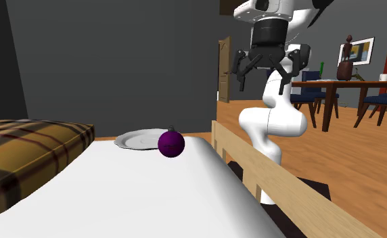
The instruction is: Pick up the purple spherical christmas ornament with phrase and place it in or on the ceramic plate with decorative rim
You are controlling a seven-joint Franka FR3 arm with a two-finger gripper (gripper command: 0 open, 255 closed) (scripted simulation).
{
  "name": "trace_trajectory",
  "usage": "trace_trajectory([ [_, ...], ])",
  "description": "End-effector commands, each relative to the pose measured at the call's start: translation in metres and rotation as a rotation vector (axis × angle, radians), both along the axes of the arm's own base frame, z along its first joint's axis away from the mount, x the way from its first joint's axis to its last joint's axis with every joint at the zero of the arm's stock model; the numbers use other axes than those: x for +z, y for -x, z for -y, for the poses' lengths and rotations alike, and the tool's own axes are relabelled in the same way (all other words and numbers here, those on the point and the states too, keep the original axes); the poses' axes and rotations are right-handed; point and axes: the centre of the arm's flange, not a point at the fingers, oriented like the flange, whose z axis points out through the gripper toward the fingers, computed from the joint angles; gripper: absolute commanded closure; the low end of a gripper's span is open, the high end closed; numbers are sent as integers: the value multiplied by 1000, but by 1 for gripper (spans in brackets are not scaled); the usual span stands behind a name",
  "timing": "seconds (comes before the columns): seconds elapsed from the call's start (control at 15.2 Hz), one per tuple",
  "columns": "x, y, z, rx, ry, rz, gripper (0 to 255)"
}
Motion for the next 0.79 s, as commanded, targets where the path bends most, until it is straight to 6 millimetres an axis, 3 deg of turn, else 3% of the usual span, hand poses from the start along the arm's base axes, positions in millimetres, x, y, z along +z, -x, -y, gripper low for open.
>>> trace_trajectory([
  [0.0,0,0,0,0,0,0,0],
  [0.73,-60,-104,121,148,-41,-268,0],
])
